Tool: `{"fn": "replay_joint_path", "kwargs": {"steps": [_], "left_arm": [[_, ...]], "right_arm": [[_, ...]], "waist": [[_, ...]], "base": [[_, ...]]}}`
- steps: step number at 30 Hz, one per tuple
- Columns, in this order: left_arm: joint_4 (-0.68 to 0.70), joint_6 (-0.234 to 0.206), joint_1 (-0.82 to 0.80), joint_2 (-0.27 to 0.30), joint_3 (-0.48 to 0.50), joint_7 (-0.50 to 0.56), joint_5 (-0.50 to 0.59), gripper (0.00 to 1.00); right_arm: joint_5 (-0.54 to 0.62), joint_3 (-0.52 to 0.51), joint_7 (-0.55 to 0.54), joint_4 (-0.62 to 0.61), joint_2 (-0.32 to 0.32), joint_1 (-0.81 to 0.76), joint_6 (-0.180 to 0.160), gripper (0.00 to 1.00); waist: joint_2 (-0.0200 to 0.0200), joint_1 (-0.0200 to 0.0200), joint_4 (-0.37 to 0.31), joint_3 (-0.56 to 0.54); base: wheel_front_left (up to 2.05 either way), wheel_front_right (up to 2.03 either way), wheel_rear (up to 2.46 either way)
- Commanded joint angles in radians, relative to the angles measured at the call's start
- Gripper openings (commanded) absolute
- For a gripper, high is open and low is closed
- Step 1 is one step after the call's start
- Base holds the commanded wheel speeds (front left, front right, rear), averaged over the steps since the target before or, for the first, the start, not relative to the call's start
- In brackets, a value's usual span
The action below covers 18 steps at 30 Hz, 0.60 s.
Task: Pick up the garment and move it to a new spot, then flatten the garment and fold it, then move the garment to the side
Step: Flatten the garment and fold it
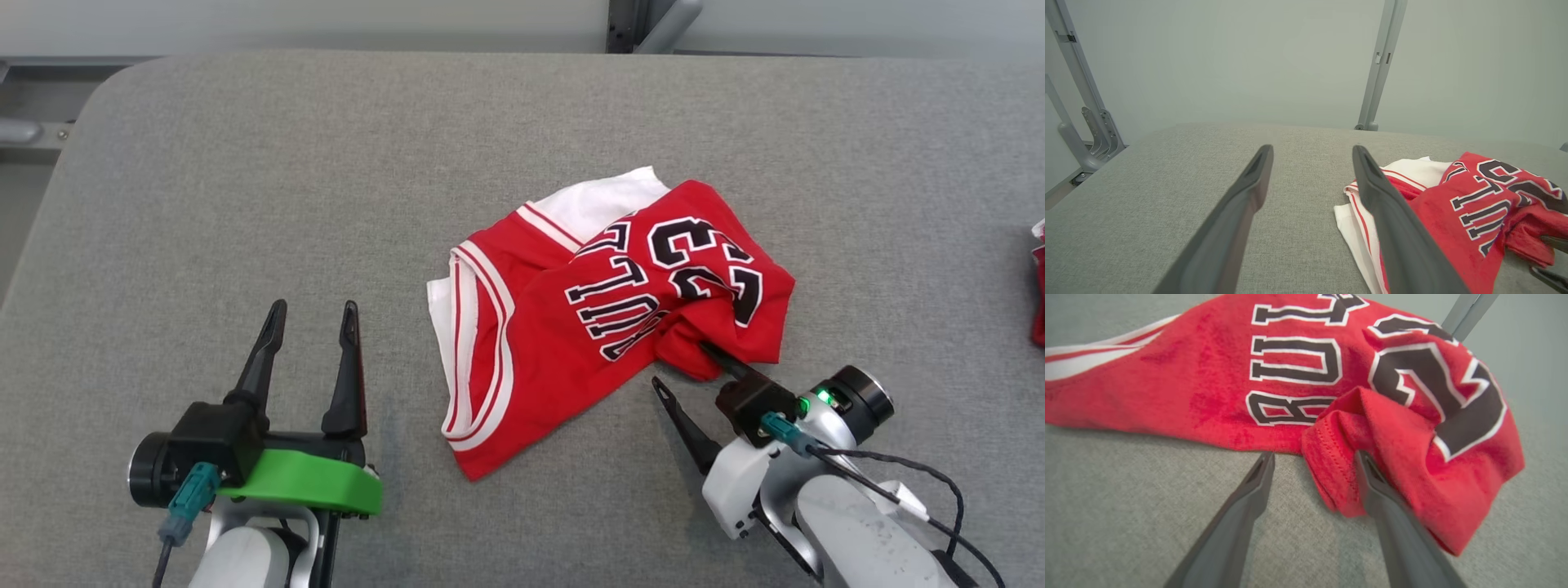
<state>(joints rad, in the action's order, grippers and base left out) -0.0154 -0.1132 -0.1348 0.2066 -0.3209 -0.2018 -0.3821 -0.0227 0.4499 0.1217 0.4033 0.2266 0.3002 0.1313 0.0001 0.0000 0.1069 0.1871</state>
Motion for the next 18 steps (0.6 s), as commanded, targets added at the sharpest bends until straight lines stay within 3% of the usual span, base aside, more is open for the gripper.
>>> {"fn": "replay_joint_path", "kwargs": {"steps": [1, 3, 4, 5, 6, 11, 18], "left_arm": [[-0.011, 0.005, -0.024, -0.006, -0.002, -0.009, 0.0, 1.0], [-0.019, 0.005, -0.033, -0.011, -0.007, -0.014, 0.005, 1.0], [-0.025, 0.007, -0.039, -0.011, -0.007, -0.015, 0.005, 1.0], [-0.029, 0.007, -0.044, -0.012, -0.007, -0.018, 0.004, 1.0], [-0.034, 0.009, -0.048, -0.013, -0.007, -0.02, 0.004, 1.0], [-0.044, 0.001, -0.05, -0.005, 0.005, -0.031, 0.004, 1.0], [-0.041, -0.007, -0.057, 0.01, 0.015, -0.033, 0.006, 1.0]], "right_arm": [[0.021, 0.012, 0.018, 0.049, -0.001, 0.038, -0.001, 1.0], [0.034, 0.018, 0.036, 0.104, -0.01, 0.068, -0.001, 1.0], [0.036, 0.017, 0.043, 0.128, -0.014, 0.08, -0.001, 0.49], [0.032, 0.013, 0.051, 0.145, -0.018, 0.091, -0.001, 0.1], [0.027, 0.008, 0.061, 0.155, -0.02, 0.101, -0.001, 0.0], [0.008, 0.033, 0.096, 0.118, -0.023, 0.127, -0.001, 0.0], [-0.035, 0.121, 0.107, -0.112, -0.009, 0.181, -0.001, 0.0]], "waist": [[-0.0001, 0.0, 0.03, 0.037], [-0.0001, 0.0, 0.034, 0.041], [-0.0001, 0.0, 0.034, 0.043], [-0.0001, 0.0, 0.034, 0.044], [-0.0001, 0.0, 0.034, 0.045], [-0.0001, 0.0, 0.005, 0.042], [-0.0001, 0.0, -0.06, 0.026]], "base": [[0.0, 0.0, 0.0], [0.0, 0.0, 0.0], [0.0, 0.0, 0.0], [0.0, 0.0, 0.0], [0.0, 0.0, 0.0], [0.0, 0.0, 0.0], [0.0, 0.0, 0.0]]}}
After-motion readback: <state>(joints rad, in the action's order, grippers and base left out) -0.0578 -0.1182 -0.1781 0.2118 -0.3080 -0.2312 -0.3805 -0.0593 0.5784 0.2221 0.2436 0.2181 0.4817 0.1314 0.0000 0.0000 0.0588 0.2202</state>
